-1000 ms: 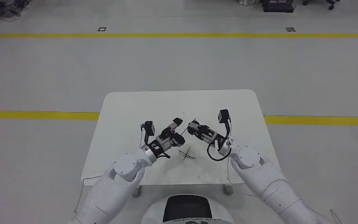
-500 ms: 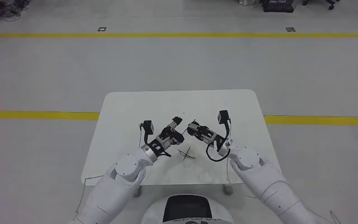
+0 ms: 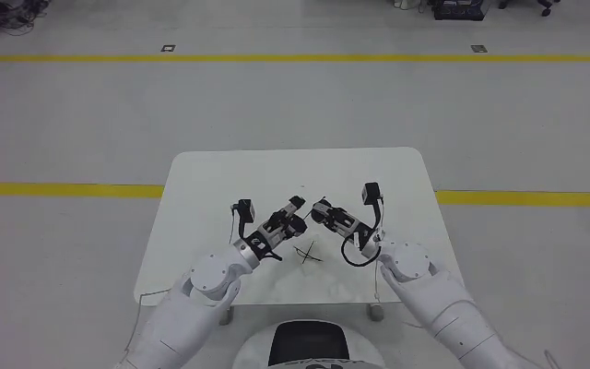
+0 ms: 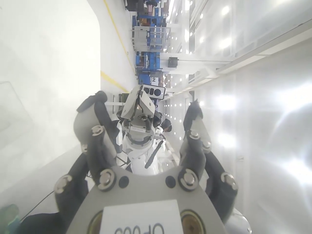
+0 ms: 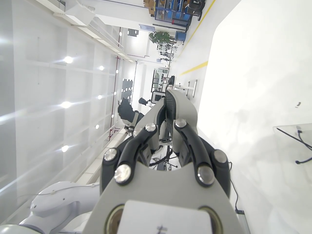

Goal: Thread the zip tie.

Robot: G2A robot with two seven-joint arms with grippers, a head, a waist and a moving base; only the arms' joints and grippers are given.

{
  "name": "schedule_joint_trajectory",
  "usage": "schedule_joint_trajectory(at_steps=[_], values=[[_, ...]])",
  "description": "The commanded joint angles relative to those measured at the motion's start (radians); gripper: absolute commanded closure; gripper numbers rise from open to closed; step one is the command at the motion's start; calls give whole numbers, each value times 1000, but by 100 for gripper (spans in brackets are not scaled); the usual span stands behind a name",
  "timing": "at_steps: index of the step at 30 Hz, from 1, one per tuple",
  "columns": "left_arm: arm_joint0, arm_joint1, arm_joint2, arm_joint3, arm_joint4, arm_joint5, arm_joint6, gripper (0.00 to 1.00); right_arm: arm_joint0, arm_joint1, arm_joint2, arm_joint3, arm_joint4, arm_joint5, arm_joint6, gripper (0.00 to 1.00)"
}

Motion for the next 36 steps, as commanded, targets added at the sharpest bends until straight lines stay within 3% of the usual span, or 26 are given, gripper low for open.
schedule_joint_trajectory(at_steps=[1,17,29,36], values=[[0,0,1,0,0,1,-2,60,1,-1,1,2,1,-1,3,100],[-8,3,11,10,3,20,-11,80,-1,-12,9,18,0,-23,21,100],[-18,4,22,16,1,37,-19,81,1,-19,14,32,1,-33,28,100],[-22,5,26,18,-2,39,-24,91,5,-25,12,39,-4,-28,30,100]])
